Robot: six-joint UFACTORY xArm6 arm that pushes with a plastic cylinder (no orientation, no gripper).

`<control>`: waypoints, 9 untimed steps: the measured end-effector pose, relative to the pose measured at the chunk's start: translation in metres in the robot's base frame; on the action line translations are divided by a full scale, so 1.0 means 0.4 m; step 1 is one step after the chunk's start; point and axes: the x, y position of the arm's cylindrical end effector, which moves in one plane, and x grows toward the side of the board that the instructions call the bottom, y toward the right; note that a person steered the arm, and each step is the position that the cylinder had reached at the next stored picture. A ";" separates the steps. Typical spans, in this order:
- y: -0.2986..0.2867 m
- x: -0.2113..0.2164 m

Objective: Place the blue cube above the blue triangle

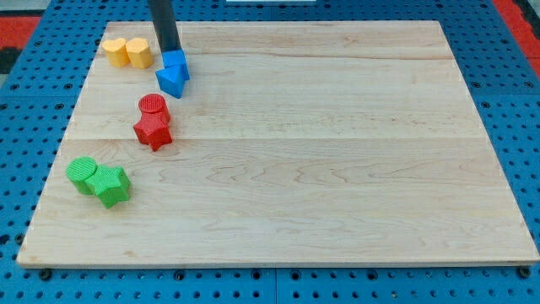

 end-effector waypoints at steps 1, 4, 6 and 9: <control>0.042 0.000; 0.058 0.007; 0.058 0.035; 0.058 0.071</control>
